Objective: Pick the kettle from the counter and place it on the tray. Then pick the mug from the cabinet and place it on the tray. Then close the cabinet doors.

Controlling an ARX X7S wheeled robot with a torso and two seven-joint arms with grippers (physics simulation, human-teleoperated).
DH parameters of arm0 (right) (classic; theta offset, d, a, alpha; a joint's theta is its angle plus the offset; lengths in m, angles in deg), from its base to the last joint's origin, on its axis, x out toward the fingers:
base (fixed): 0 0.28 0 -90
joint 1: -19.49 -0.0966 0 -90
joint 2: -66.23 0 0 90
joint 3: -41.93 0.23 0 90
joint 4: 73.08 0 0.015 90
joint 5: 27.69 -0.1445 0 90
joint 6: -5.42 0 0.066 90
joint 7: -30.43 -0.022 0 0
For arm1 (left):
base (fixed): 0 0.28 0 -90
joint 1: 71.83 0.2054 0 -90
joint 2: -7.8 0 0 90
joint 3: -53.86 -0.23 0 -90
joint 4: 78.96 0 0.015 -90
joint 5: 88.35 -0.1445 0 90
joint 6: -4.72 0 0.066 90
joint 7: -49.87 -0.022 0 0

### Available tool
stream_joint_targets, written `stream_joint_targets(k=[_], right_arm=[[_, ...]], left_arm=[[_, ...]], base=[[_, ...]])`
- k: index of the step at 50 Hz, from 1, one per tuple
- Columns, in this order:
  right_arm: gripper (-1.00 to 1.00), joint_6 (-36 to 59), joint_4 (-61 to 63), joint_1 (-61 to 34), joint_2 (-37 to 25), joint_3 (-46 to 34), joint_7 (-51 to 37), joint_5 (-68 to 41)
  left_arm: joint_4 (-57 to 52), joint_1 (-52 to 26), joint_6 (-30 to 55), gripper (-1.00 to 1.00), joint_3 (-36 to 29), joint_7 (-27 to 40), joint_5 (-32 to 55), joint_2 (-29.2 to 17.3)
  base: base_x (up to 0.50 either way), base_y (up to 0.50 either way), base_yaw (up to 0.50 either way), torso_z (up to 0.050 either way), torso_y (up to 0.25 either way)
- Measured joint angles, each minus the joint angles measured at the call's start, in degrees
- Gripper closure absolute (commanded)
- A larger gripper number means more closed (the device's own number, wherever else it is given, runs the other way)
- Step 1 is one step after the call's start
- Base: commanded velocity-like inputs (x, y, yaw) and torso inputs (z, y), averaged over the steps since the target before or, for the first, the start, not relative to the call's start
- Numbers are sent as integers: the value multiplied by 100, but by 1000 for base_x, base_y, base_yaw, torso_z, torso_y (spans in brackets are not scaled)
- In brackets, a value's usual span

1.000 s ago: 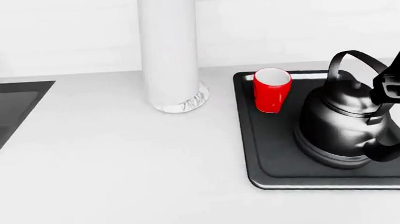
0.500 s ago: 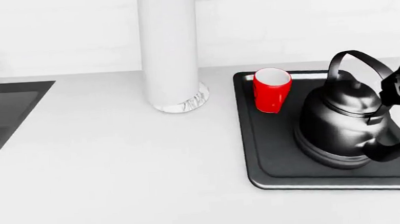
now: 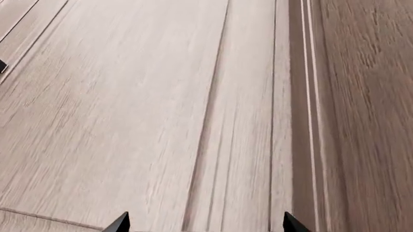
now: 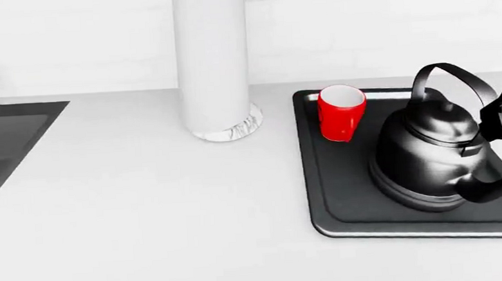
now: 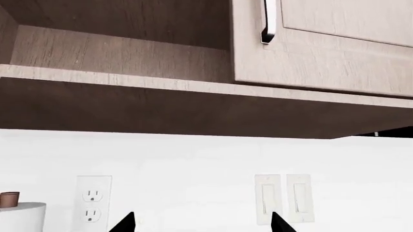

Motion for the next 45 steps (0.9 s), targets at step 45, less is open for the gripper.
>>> stream_joint_targets(k=[45], right_arm=[[-100, 359, 19, 454, -33, 1252, -75, -977]], left_arm=[[953, -713, 371, -100, -718, 770, -536, 1733]], base=[[0, 0, 0, 1, 0]])
